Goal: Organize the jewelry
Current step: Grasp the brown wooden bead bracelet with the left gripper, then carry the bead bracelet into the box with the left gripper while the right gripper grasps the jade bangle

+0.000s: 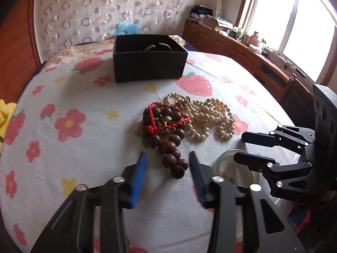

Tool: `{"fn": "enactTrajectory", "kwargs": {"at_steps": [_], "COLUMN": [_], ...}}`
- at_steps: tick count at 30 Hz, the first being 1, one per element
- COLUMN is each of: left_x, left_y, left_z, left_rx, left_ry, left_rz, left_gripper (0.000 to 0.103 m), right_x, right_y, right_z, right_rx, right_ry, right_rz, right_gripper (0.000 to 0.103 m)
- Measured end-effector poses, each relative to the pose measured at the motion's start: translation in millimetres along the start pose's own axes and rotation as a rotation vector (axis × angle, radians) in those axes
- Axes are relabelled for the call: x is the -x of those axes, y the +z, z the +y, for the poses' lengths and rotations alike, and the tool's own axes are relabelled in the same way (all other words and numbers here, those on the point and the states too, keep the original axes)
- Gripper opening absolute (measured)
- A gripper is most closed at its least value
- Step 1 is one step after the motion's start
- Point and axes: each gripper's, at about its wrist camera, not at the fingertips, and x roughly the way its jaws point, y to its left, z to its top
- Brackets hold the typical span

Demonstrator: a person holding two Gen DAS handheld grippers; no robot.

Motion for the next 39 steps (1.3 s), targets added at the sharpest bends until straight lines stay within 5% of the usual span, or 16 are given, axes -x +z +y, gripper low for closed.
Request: {"fn": "enactTrajectory", "kwargs": {"at_steps": [4,20,28,34,39], "left_x": [4,98,120,119,116], "left_y": [2,42,48,47,45], "left_z": [0,3,13,20,26], "left_rx": [0.006,-0.009,0.0,0.014,0.028], "left_ry": [-0.014,0.049,0.079,0.097,0.1], "left_rz": [-0.014,-0.277,-0.333,-0.335,-0.329], "left_gripper": [0.012,0.012,0.012,0.012,0.012], "right_x": [0,0,0,3,10], "right_y": [1,1,0,-1,4], "right_z": [0,-1,3,12,10], "right_rx": [0.004,0.01,0.031,0.063,0.066], "right_ry": [-0.001,-0.003,-0.032,-0.028,-0.031], "right_rz": [0.001,0.002,0.009,0.023,0.002], "right_gripper": [0.042,0.043,0.042,0.011,0.008]}}
